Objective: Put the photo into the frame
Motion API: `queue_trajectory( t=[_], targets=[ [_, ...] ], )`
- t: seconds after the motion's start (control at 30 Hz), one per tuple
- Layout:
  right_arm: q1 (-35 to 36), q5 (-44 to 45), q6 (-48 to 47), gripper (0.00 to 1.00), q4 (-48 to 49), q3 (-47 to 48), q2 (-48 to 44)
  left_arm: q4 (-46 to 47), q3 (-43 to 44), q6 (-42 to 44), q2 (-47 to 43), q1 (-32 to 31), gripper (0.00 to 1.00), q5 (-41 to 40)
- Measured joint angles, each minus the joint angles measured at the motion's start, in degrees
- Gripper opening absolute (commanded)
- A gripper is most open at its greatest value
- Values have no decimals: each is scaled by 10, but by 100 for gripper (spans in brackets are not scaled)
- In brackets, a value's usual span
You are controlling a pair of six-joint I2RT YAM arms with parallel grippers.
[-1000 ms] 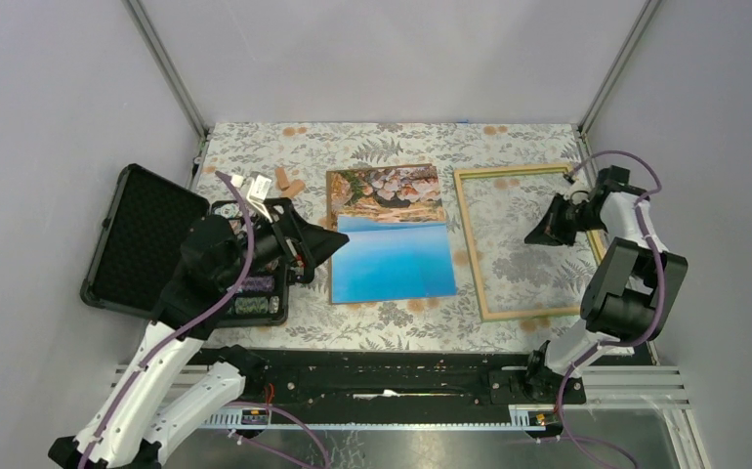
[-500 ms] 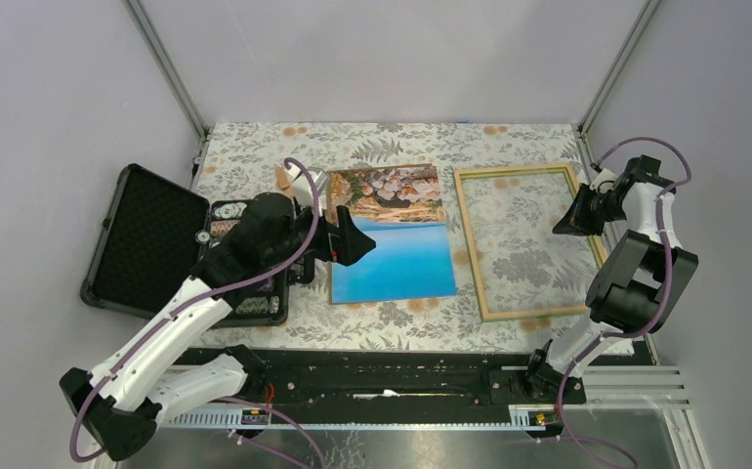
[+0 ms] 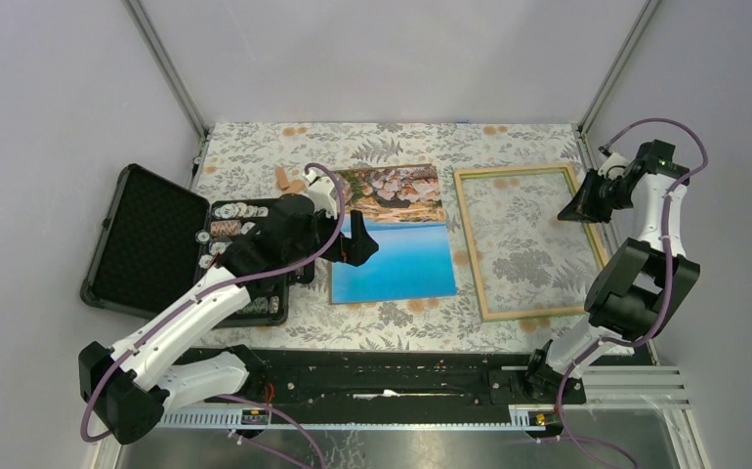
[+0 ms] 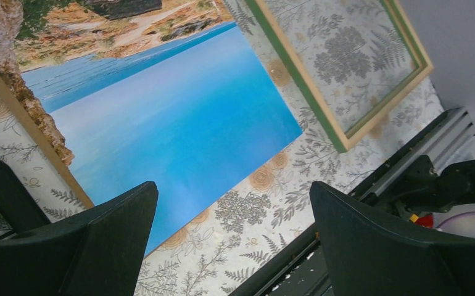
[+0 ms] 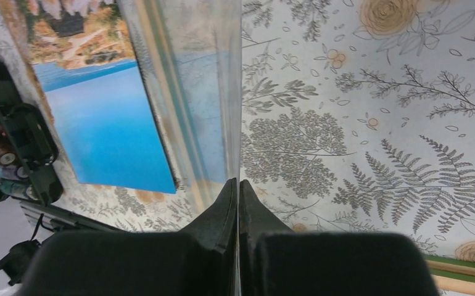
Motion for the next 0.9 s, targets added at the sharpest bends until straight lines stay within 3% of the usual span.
queue_trajectory(
  t=[0.43, 0.9],
  targets=[
    [8, -35, -12, 0, -89, 116, -19, 12, -20, 5, 14, 0, 99, -8],
    [23, -55, -12, 0, -125, 173, -26, 16, -28, 5, 21, 4, 99, -4]
  ],
)
